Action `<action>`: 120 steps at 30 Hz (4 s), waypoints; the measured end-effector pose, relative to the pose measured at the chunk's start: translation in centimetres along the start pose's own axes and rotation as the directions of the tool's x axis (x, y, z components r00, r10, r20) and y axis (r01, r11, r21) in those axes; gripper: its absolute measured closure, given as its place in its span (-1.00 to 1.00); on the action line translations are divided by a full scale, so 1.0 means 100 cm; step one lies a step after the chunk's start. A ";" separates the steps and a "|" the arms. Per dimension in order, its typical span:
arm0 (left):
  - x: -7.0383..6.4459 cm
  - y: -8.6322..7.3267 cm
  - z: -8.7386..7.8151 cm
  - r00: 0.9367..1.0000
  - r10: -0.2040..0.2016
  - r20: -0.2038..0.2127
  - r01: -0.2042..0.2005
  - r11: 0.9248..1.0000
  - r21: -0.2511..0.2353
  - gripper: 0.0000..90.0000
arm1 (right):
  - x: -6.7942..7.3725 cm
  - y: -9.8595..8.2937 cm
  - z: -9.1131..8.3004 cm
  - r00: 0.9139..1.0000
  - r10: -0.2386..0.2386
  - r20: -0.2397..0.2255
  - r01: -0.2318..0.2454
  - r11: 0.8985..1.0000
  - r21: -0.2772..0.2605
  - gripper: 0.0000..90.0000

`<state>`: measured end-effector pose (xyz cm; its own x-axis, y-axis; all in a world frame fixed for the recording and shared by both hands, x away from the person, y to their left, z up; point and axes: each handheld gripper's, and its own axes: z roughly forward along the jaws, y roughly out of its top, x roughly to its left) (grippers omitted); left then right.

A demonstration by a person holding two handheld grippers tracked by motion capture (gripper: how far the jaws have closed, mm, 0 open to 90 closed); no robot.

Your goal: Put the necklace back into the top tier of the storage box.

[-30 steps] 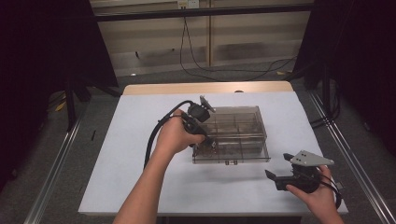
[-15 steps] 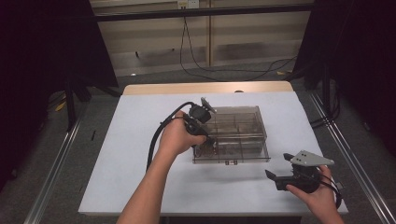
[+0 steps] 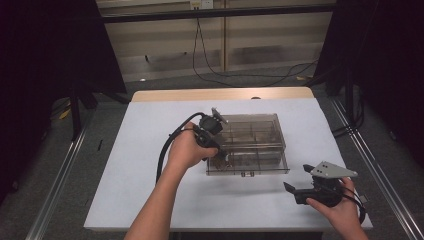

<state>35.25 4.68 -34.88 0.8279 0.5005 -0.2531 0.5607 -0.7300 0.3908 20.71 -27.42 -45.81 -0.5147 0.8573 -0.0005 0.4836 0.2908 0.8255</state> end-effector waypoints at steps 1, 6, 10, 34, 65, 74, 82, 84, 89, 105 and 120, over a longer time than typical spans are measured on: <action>0.000 0.000 0.000 1.000 -0.002 0.000 0.002 1.000 -0.002 0.75 | 0.000 0.000 0.000 1.000 0.000 0.001 0.000 1.000 0.000 -0.79; 0.000 -0.002 0.004 1.000 -0.002 0.002 0.002 1.000 0.003 0.72 | 0.000 0.000 0.000 1.000 -0.002 -0.001 0.002 1.000 -0.002 -0.79; 0.001 -0.002 0.005 1.000 0.000 -0.001 0.000 1.000 0.003 0.65 | 0.000 0.000 0.000 1.000 -0.001 -0.001 0.001 1.000 -0.001 -0.79; 0.007 -0.013 0.002 0.998 0.008 -0.060 -0.009 1.000 -0.019 0.57 | 0.001 0.000 0.000 1.000 0.000 -0.001 0.000 1.000 -0.002 -0.79; 0.003 -0.010 0.012 0.996 0.030 -0.084 -0.036 0.997 -0.071 0.71 | 0.000 0.000 0.001 1.000 -0.004 -0.002 0.004 1.000 -0.001 -0.78; -0.003 -0.002 0.018 0.993 0.064 -0.098 -0.075 0.991 -0.111 0.76 | 0.001 0.000 0.001 1.000 -0.005 0.001 0.005 1.000 -0.001 -0.78; -0.006 0.000 0.030 0.995 0.069 -0.076 -0.074 0.996 -0.057 0.95 | 0.001 0.000 0.000 1.000 -0.004 -0.001 0.004 1.000 0.000 -0.78; -0.006 -0.001 0.032 0.994 0.074 -0.077 -0.077 0.996 -0.047 0.95 | 0.001 0.000 0.000 1.000 -0.005 -0.001 0.005 1.000 0.000 -0.78; -0.008 -0.004 0.038 0.995 0.075 -0.067 -0.077 0.997 -0.029 0.97 | 0.001 0.000 0.001 1.000 -0.006 -0.002 0.006 1.000 0.000 -0.78; -0.008 -0.006 0.008 0.995 0.053 -0.085 -0.060 0.995 -0.077 0.85 | 0.004 0.002 0.000 1.000 0.001 -0.008 -0.001 1.000 0.013 -0.75; 0.002 0.004 -0.008 0.989 0.031 -0.141 -0.048 0.991 -0.122 0.79 | 0.013 0.009 -0.005 1.000 0.004 -0.016 -0.004 1.000 0.006 -0.55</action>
<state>35.57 4.85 -34.08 0.8351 0.5384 -0.1133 0.5145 -0.6912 0.5075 20.17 -26.27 -44.82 -0.5243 0.8514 0.0123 0.4897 0.2897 0.8223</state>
